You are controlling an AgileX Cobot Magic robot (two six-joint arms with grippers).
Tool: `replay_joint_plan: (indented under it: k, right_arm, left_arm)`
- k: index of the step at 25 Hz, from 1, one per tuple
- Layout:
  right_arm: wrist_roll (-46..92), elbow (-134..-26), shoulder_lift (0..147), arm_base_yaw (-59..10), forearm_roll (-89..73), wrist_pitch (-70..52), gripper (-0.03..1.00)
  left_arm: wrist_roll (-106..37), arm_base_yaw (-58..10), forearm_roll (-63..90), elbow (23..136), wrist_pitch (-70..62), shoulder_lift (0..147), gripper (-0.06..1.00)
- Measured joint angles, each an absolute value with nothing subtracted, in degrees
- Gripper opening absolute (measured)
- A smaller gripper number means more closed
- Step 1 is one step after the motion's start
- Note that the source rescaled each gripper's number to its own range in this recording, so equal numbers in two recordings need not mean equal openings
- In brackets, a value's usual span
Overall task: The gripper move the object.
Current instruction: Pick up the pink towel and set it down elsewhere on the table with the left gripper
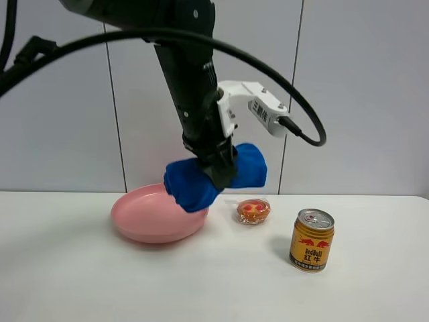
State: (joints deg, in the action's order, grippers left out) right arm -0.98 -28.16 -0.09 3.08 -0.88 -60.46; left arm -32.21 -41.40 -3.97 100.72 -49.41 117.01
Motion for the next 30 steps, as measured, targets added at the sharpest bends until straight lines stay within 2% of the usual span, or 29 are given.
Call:
replay_joint_plan:
  k: [8,13,19,25,26,28,30]
  right_arm:
    - [-1.0,-28.2,-0.1,3.1,-0.9,-60.5,1.00]
    - [-1.0,-28.2,-0.1,3.1,-0.9,-60.5,1.00]
    - [-1.0,-28.2,-0.1,3.1,-0.9,-60.5,1.00]
    - [-1.0,-28.2,-0.1,3.1,-0.9,-60.5,1.00]
    - [-1.0,-28.2,-0.1,3.1,-0.9,-60.5,1.00]
    - [-1.0,-28.2,-0.1,3.1,-0.9,-60.5,1.00]
    - [-1.0,-28.2,-0.1,3.1,-0.9,-60.5,1.00]
  left_arm:
    - [-56.3,-31.9,-5.6,102.1,-49.1,117.9,0.00]
    - [-65.0,-28.5,-4.4,102.2,-46.2,121.2,0.00]
    - [-70.0,-26.9,-1.4,102.2,-40.1,126.3,0.00]
    - [-70.4,-26.1,-1.2,102.2,-39.7,130.8,0.01]
    - [-70.5,-26.1,-1.2,102.2,-39.5,131.2,0.05]
    - [-70.5,-26.1,-1.2,102.2,-39.1,131.3,0.26]
    - [-70.3,-26.1,-1.3,102.2,-37.9,131.3,0.57]
